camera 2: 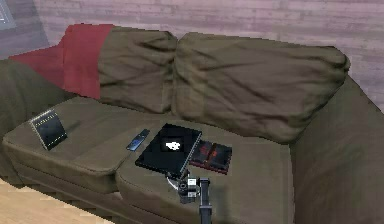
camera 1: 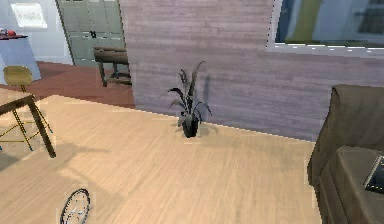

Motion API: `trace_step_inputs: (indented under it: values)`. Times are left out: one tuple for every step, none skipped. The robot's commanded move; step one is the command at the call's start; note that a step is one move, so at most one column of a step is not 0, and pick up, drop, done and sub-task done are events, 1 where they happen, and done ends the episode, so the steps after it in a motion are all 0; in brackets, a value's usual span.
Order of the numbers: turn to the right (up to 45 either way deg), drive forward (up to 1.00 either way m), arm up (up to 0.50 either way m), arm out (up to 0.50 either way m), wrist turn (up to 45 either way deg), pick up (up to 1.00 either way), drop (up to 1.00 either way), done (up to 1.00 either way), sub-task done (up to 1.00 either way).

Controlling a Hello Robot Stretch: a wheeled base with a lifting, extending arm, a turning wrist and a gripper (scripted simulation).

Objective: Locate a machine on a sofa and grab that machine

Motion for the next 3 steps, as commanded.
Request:
trace_step_inputs:
  values:
    - [0.0,0.00,0.00,0.00,0.0,1.00,0.00,0.00,0.00]
    - [0.0,0.00,0.10,0.00,0.0,0.00,0.00,0.00,0.00]
    - [0.0,0.00,0.00,0.00,0.0,0.00,0.00,1.00,0.00]
